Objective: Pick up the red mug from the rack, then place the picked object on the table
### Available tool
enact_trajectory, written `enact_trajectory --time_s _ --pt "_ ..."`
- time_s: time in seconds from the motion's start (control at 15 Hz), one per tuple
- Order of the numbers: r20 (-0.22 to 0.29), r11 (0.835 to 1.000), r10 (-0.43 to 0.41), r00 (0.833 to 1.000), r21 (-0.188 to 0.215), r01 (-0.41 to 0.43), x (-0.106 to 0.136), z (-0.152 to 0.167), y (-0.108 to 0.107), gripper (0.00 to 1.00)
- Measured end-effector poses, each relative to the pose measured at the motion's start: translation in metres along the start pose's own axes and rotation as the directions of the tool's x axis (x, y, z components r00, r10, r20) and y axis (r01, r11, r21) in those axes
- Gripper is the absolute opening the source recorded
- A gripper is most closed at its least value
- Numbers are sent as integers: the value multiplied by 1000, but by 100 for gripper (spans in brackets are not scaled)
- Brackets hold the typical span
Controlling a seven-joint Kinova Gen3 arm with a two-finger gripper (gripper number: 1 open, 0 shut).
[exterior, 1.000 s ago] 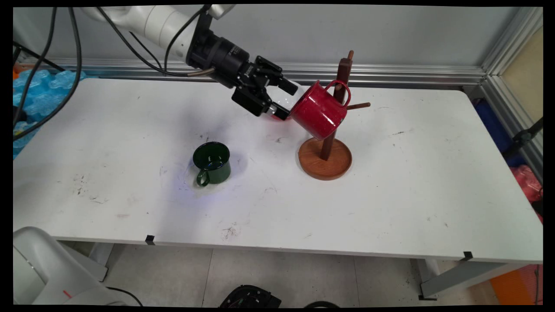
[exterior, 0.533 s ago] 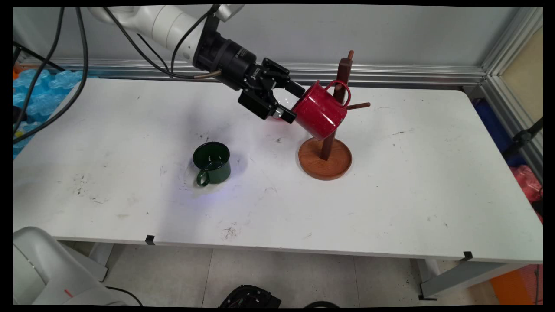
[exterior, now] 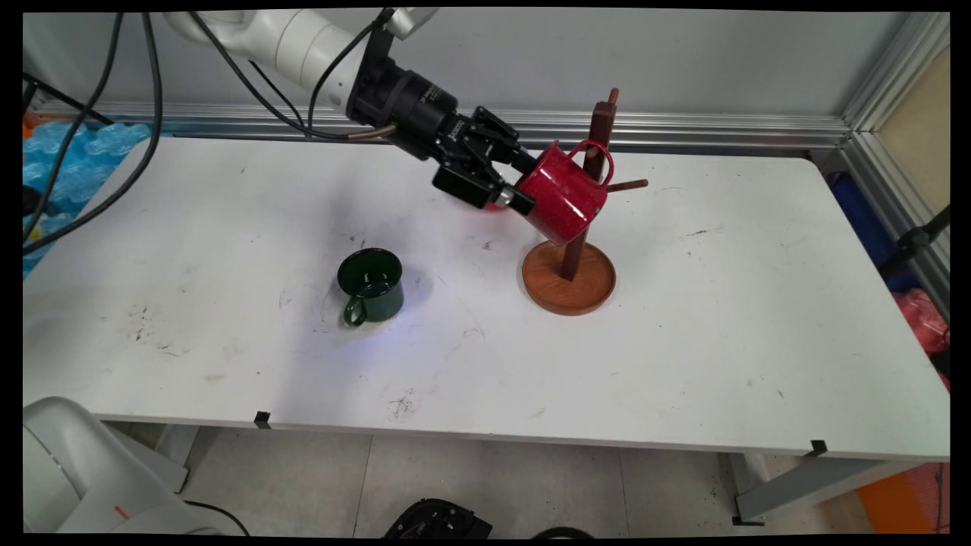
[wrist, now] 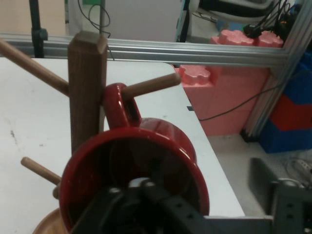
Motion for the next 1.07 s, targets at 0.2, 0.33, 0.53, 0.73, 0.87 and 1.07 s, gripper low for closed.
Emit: enact_trajectory --time_s 0.2,0.33,0.53,0.73,0.87,1.07 --pt "-3 1000 -2 1000 1 2 1 2 -1 0" --pt "-4 1000 -3 1000 1 3 2 3 -3 0" --pt "-7 1000 -3 1000 1 3 3 5 -4 0" --pt "-9 1000 -4 1000 0 4 4 6 -4 0" --pt "-11 1000 -4 1000 1 4 5 7 -4 0" --pt "-14 1000 -4 1000 2 4 6 9 -5 0"
